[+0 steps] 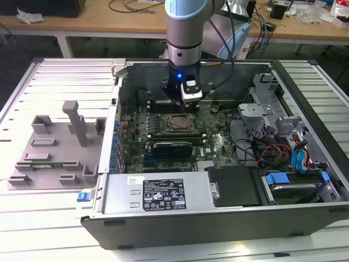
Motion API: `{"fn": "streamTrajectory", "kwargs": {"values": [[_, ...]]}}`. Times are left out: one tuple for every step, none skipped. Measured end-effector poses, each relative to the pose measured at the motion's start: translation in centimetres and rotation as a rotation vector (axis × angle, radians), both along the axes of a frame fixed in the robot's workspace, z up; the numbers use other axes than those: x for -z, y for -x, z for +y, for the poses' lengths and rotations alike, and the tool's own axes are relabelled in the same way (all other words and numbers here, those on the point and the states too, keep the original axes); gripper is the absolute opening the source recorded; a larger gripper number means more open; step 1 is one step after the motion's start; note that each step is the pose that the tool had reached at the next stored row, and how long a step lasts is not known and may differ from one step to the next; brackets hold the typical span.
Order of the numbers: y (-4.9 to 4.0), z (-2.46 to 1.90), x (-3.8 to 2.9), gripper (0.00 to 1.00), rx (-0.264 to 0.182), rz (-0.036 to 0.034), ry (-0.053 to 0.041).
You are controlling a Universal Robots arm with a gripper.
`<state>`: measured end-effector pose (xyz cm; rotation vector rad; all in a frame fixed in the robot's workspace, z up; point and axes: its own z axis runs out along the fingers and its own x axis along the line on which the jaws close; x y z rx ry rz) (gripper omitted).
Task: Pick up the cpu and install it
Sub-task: 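Install the first cpu locking lever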
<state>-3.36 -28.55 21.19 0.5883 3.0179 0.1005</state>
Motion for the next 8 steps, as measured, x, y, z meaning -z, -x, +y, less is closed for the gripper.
{"fn": "streamTrajectory", "kwargs": {"values": [[0.0, 0.0, 0.0, 0.11, -0.014, 0.0, 0.0038], [0.0, 0.0, 0.0, 0.11, -0.029, 0.0, 0.008], [0.0, 0.0, 0.0, 0.11, -0.065, -0.0001, 0.012], [0.01, -0.04, 0.0, 0.11, -0.086, -0.0002, 0.0126], [0.05, -0.2, 0.0, 0.11, -0.107, -0.0004, 0.0128], [0.09, -0.42, 0.0, 0.11, -0.114, -0.0003, 0.0129], [0.13, -0.67, 0.0, 0.11, -0.119, -0.0004, 0.0128], [0.17, -0.97, 0.0, 0.11, -0.123, -0.0003, 0.0128]]}}
